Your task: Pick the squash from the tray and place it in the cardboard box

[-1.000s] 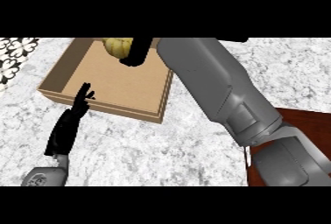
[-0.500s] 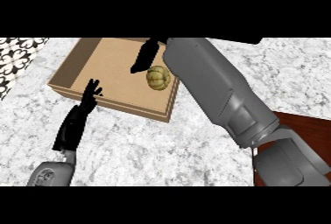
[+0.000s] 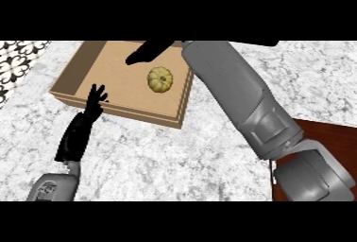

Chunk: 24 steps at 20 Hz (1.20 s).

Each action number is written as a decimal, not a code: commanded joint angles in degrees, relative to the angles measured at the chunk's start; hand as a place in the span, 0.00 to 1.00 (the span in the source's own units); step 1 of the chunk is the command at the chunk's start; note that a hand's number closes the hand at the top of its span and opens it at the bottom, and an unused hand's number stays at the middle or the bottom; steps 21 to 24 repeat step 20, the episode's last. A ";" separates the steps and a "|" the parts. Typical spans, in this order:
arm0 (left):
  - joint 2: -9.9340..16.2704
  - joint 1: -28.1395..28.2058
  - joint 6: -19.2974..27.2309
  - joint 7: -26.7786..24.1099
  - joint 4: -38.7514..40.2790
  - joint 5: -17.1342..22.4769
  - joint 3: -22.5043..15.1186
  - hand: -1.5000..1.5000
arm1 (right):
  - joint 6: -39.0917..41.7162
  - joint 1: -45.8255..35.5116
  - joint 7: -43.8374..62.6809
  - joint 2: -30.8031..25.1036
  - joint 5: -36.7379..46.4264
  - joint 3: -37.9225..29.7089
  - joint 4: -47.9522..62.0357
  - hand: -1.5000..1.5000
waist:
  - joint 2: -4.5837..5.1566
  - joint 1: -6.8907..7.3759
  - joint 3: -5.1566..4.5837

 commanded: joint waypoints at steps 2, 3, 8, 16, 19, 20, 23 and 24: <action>0.41 0.06 0.21 -0.44 1.23 0.75 1.68 0.50 | -0.35 -0.79 -1.60 0.00 -8.32 -6.60 1.43 0.00 | 0.19 -1.22 -0.05; 0.37 2.52 -0.37 -0.52 -0.80 1.14 1.03 0.50 | -1.16 -0.40 -3.10 0.00 -8.79 -8.43 1.95 0.00 | 0.12 -1.41 0.01; -0.73 1.30 2.06 1.20 -0.87 -0.97 0.58 0.50 | -1.34 -0.61 -4.05 -5.30 -10.02 -12.02 5.29 0.00 | 0.23 -3.81 0.05; 1.22 1.64 0.49 0.69 -2.01 0.98 2.95 0.50 | 8.26 3.89 -8.45 -15.65 -11.10 -14.46 8.41 0.00 | 0.67 -3.47 0.15; -0.25 1.91 1.63 0.92 -1.28 -0.08 1.81 0.50 | 14.46 5.83 -10.07 -19.34 -10.27 -13.80 8.99 0.00 | 0.85 -3.93 0.20; 1.62 0.40 0.48 -0.10 -0.88 0.65 3.29 0.50 | 14.07 5.49 -10.90 -19.67 -9.80 -13.54 9.04 0.00 | 1.27 -3.25 0.17; 1.62 0.40 0.48 -0.10 -0.88 0.65 3.29 0.50 | 14.07 5.49 -10.90 -19.67 -9.80 -13.54 9.04 0.00 | 1.27 -3.25 0.17; 1.62 0.40 0.48 -0.10 -0.88 0.65 3.29 0.50 | 14.07 5.49 -10.90 -19.67 -9.80 -13.54 9.04 0.00 | 1.27 -3.25 0.17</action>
